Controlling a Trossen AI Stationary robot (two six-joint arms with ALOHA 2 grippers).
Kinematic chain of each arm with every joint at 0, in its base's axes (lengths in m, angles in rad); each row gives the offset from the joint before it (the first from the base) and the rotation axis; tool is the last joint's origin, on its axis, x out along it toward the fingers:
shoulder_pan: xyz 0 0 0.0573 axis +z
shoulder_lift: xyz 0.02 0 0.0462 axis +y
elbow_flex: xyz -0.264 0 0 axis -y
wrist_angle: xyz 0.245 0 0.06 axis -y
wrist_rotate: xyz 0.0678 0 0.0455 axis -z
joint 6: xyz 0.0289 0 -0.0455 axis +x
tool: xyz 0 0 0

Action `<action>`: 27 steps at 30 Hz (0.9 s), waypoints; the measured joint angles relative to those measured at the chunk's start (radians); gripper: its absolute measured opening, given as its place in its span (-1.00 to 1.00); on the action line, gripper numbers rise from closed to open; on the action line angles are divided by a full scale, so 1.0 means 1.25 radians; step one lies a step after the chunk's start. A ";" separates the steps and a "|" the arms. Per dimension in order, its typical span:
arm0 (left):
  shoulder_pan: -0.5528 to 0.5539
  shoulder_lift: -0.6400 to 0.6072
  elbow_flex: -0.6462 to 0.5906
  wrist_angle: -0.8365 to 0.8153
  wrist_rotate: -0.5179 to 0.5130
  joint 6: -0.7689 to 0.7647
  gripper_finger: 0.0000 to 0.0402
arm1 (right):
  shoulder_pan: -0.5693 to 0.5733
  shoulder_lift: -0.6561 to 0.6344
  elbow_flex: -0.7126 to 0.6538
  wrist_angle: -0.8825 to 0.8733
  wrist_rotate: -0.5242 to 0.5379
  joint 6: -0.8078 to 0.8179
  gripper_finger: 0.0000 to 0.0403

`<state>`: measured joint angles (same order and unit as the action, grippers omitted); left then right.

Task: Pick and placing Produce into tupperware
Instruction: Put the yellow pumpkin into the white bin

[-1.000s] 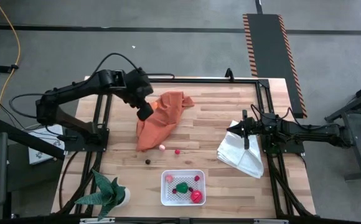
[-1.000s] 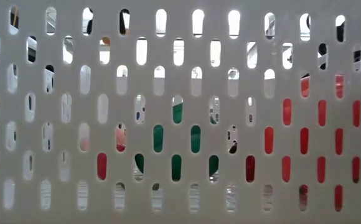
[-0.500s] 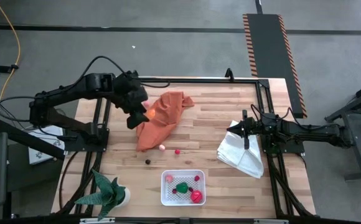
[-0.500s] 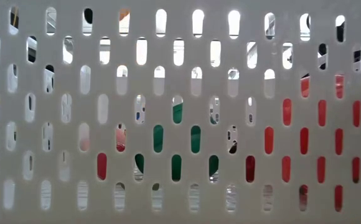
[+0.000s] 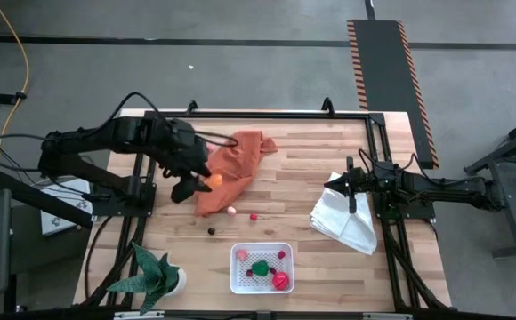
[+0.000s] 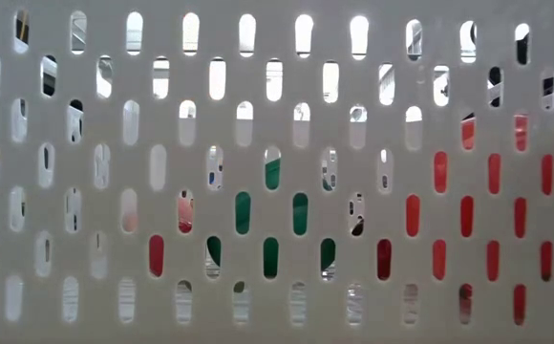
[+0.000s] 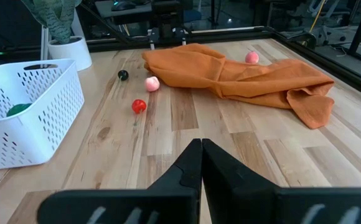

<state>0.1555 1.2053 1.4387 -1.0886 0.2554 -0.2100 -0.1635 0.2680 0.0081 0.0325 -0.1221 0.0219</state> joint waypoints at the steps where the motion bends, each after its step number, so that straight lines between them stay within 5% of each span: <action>1: -0.012 0.000 0.000 0.003 0.000 0.000 -0.01 | 0.000 0.000 0.000 0.000 0.000 0.000 -1.00; 11: -0.133 0.001 0.000 0.068 -0.015 -0.017 -0.01 | 0.000 0.000 0.000 0.000 0.000 0.000 -1.00; 27: -0.295 0.048 0.000 0.126 -0.165 -0.027 -0.01 | 0.000 0.000 0.000 0.000 0.000 0.000 -1.00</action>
<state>-0.2130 1.2656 1.4387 -0.9308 0.0495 -0.2440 -0.1634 0.2681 0.0081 0.0326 -0.1219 0.0219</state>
